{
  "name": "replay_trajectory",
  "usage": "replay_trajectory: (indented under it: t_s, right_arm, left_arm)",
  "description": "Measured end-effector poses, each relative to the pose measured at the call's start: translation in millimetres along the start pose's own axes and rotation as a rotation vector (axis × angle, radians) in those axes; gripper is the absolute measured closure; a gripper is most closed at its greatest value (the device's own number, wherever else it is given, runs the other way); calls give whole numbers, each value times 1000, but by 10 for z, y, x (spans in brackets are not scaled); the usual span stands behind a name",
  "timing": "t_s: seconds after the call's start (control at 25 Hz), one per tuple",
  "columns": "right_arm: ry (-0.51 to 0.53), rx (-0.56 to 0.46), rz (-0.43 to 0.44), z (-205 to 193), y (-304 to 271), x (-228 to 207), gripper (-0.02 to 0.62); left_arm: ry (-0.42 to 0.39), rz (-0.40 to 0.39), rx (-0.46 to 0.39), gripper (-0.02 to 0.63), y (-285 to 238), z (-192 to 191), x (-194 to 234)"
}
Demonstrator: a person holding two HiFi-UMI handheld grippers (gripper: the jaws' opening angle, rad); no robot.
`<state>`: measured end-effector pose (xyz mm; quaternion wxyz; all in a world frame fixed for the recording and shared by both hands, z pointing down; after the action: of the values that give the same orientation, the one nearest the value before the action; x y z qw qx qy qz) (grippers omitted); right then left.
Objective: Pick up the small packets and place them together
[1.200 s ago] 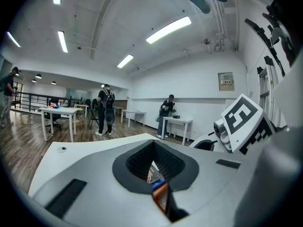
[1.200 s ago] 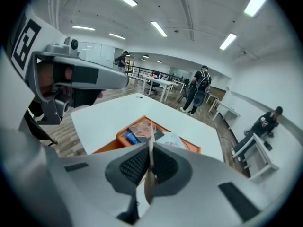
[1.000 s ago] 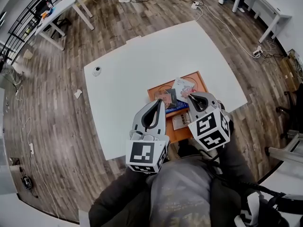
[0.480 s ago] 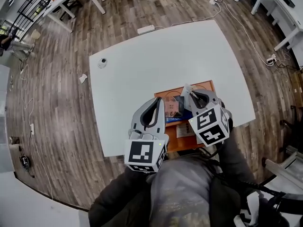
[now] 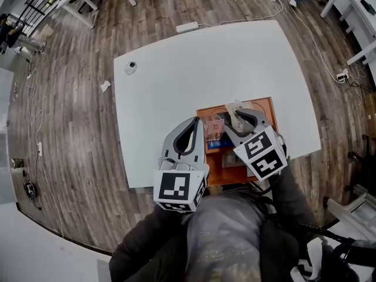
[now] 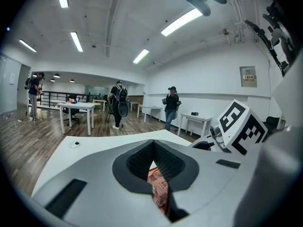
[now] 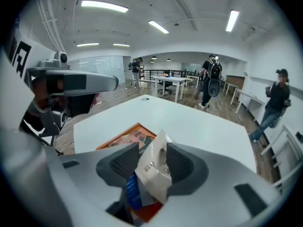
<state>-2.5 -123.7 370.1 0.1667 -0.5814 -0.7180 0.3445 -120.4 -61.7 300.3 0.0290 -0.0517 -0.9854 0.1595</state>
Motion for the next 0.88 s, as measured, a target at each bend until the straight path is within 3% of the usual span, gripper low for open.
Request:
replay_trajectory:
  t_s: [0.52,0.88]
  right_arm:
    - [14,-77,-132,-43,298,46,422]
    - [-9,-83,-216,-180,617,473,422]
  left_arm:
    - [-11,-37,-49,607,194,-19,-92]
    - [-14,-112,-82,607,647,-16,-166]
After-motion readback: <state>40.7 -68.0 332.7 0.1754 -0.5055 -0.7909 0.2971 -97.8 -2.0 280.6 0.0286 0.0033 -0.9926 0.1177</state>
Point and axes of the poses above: the fingertips, and each gripper's own axes: y backward along the fingers, x to its left, z out of its top, the point moved 6 cm from there along y, backward along the fingers, and after that the axes turned 13 degrees about z, right-handed, at the moved point
